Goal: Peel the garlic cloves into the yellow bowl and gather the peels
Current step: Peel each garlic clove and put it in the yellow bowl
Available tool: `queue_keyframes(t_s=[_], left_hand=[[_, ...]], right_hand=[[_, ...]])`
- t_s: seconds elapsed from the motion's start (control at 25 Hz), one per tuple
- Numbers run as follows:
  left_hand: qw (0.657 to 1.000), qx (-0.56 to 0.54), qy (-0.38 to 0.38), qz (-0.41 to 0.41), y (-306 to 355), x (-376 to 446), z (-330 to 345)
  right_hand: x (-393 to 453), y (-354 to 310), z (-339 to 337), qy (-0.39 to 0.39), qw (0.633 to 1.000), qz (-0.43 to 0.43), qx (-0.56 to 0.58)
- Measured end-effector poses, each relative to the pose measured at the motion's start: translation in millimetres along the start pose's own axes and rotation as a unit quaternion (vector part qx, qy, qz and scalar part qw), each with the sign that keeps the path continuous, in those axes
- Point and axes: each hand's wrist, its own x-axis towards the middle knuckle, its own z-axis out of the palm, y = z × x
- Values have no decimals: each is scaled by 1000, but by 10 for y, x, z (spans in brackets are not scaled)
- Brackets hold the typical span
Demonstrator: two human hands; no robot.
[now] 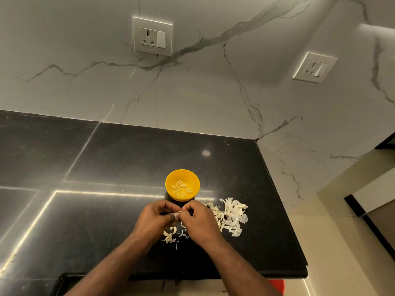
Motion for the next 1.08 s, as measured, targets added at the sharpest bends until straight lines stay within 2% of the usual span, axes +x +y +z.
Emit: queue_keyframes(t_s=[0.24, 0.52, 0.6, 0.72, 1.08], left_hand=[[998, -56, 25, -17, -5, 5, 32], [998, -32, 16, -46, -32, 26, 21], [999, -20, 8, -43, -35, 29, 16], [998, -34, -24, -42, -18, 33, -17], [993, -80, -50, -74, 12, 32, -95]], right_hand=[[69, 118, -84, 24, 997, 31, -71], [125, 258, -251, 42, 982, 14, -181], [118, 232, -250, 30, 990, -30, -131], [65, 124, -204, -30, 996, -80, -36], [61, 21, -119, -48, 998, -49, 0]])
